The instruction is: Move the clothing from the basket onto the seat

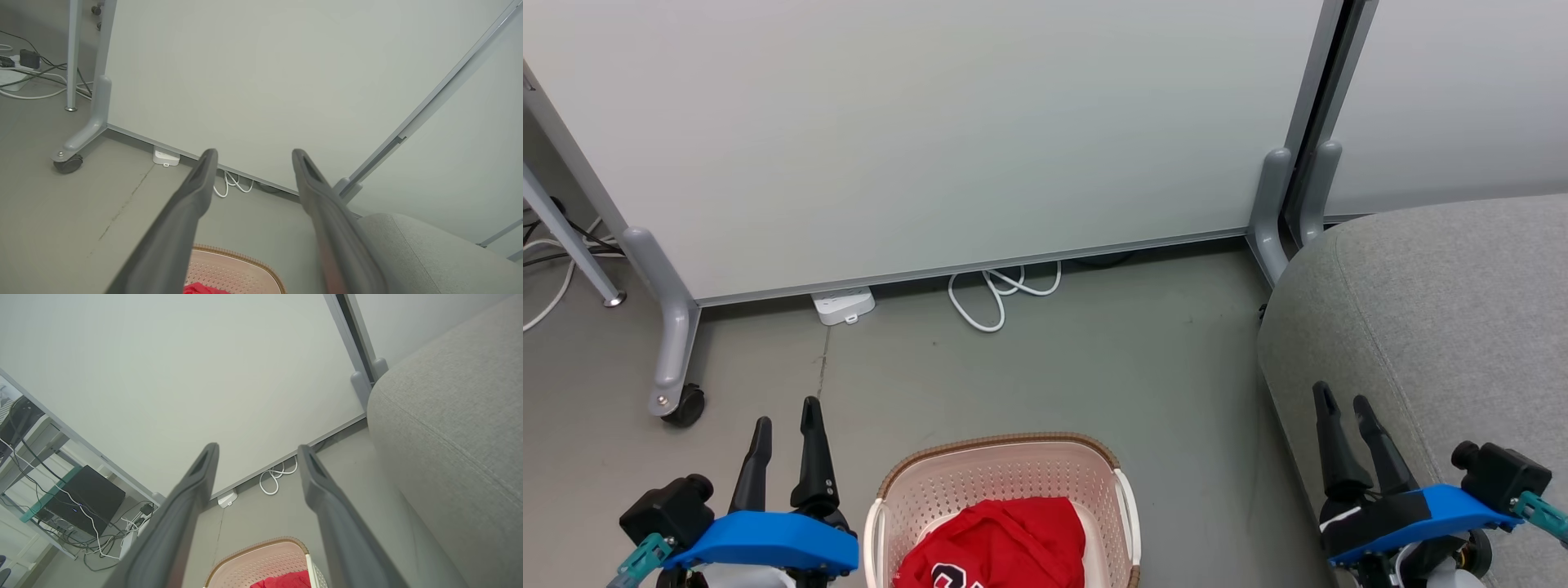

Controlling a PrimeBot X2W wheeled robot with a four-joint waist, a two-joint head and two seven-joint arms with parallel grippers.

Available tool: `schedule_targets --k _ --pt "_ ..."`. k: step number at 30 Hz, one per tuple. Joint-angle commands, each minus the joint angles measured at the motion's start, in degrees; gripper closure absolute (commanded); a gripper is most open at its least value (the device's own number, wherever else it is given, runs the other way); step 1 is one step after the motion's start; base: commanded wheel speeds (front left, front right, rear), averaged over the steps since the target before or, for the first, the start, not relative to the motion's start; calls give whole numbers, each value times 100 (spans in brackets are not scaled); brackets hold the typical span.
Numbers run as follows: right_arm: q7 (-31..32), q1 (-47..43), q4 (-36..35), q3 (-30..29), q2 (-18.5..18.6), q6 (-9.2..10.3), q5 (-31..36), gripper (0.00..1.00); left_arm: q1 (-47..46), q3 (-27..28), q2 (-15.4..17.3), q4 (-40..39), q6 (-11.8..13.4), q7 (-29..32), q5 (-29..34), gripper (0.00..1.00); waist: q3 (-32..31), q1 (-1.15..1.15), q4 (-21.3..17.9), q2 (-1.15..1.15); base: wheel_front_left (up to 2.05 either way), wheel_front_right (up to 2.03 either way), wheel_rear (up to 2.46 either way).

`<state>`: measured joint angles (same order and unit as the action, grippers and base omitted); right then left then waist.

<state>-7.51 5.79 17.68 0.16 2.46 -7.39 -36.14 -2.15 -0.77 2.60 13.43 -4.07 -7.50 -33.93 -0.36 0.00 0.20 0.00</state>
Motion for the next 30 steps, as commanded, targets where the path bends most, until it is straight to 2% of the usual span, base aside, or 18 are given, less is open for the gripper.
schedule_targets --k 1,30 --pt "-61 151 -21 24 44 -10 188 0 -24 -23 38 -32 6 -61 181 0 -3 0 1 0 0 0 0" --pt "-445 186 103 89 53 -13 1776 0 40 -143 36 171 43 -447 1580 0 -26 0 18 0 0 0 0"
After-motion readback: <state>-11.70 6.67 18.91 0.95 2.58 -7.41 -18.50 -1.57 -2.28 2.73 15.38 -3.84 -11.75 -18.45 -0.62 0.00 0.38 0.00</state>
